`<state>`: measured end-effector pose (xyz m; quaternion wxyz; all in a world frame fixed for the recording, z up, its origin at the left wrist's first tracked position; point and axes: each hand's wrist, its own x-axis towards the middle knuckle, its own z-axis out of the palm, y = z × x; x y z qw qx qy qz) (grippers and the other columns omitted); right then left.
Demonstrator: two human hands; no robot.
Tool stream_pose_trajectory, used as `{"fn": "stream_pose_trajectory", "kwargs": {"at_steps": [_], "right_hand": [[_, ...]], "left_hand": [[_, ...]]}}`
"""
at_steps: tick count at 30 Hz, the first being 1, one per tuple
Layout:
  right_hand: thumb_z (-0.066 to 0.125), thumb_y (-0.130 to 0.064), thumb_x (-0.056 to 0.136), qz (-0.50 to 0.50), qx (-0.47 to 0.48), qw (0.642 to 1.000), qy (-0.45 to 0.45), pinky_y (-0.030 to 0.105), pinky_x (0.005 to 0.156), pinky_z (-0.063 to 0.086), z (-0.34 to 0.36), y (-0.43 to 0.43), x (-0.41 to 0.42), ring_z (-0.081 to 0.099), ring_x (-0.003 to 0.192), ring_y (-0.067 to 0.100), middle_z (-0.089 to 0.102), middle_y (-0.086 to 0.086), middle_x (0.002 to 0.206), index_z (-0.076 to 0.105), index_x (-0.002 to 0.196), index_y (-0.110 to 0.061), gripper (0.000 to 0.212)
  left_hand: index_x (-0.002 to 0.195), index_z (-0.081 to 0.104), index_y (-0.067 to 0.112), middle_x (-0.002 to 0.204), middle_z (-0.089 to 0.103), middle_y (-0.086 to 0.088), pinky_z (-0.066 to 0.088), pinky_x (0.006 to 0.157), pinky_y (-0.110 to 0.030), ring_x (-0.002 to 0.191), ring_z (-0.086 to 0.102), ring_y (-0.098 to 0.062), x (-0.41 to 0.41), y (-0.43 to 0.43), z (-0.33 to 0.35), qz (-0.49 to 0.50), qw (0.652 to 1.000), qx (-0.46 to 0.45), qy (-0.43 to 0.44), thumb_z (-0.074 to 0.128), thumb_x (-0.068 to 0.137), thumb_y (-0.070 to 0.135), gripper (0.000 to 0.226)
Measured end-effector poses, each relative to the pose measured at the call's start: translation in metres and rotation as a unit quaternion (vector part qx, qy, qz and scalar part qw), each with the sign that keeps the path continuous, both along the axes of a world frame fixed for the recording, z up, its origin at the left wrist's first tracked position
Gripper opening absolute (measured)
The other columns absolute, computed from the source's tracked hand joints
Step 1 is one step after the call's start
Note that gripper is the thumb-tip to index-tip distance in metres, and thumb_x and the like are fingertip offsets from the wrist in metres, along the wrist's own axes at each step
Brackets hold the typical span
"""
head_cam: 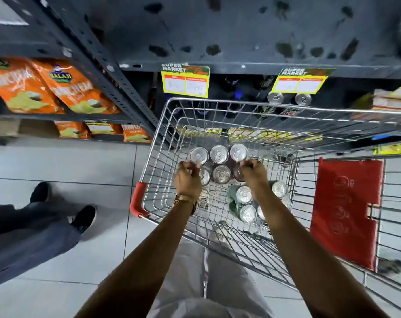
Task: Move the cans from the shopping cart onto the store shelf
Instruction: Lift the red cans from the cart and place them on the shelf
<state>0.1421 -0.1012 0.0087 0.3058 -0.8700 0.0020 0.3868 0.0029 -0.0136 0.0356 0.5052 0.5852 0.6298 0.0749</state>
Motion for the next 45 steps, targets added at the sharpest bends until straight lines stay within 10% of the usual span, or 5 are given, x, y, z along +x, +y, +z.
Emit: {"fn": "stream_pose_trajectory", "kwargs": {"at_steps": [5,9,17,36,45], "right_hand": [[0.057,-0.024,0.092,-0.034,0.118,0.991,-0.06,0.026,0.074,0.04,0.059,-0.014,-0.02,0.058,0.088,0.02,0.066,0.014,0.098,0.063,0.107,0.0,0.029],[0.055,-0.023,0.094,-0.025,0.209,0.971,-0.111,0.033,0.078,0.046,0.116,-0.004,-0.024,0.056,0.086,0.019,0.063,0.011,0.094,0.057,0.112,0.003,0.031],[0.059,-0.023,0.091,0.008,0.336,0.924,-0.183,0.019,0.073,0.043,0.216,0.063,0.014,0.054,0.074,-0.001,0.062,-0.003,0.085,0.06,0.102,-0.009,0.018],[0.058,-0.02,0.09,0.091,0.304,0.929,-0.19,0.027,0.056,0.036,0.259,0.252,0.125,0.046,0.061,0.012,0.049,-0.001,0.065,0.044,0.058,-0.017,0.035],[0.047,-0.033,0.097,0.127,0.284,0.926,-0.215,0.025,0.057,0.037,0.254,0.238,0.119,0.052,0.076,0.017,0.058,0.005,0.085,0.056,0.09,-0.007,0.028]], "left_hand": [[0.1,0.053,0.0,0.084,0.062,-0.007,0.058,0.059,-0.045,0.068,0.068,-0.035,-0.004,0.001,0.063,0.018,0.993,0.102,-0.057,0.057,0.092,0.022,0.024],[0.086,0.053,0.004,0.067,0.05,0.001,0.042,0.049,-0.011,0.05,0.043,-0.004,0.001,0.015,0.104,0.062,0.972,0.202,-0.102,0.062,0.089,0.012,0.012],[0.063,0.037,0.026,0.064,0.046,0.001,0.046,0.067,-0.05,0.065,0.047,-0.021,0.021,0.069,0.183,0.171,0.927,0.185,-0.277,0.065,0.087,0.02,0.037],[0.09,0.05,0.01,0.098,0.062,-0.015,0.041,0.078,-0.023,0.09,0.057,-0.023,0.108,0.209,0.208,0.184,0.912,0.252,-0.265,0.057,0.091,0.019,0.012],[0.1,0.049,0.014,0.078,0.05,0.015,0.041,0.075,-0.023,0.071,0.051,0.001,0.095,0.204,0.195,0.105,0.929,0.23,-0.271,0.056,0.09,0.037,0.026]]}}
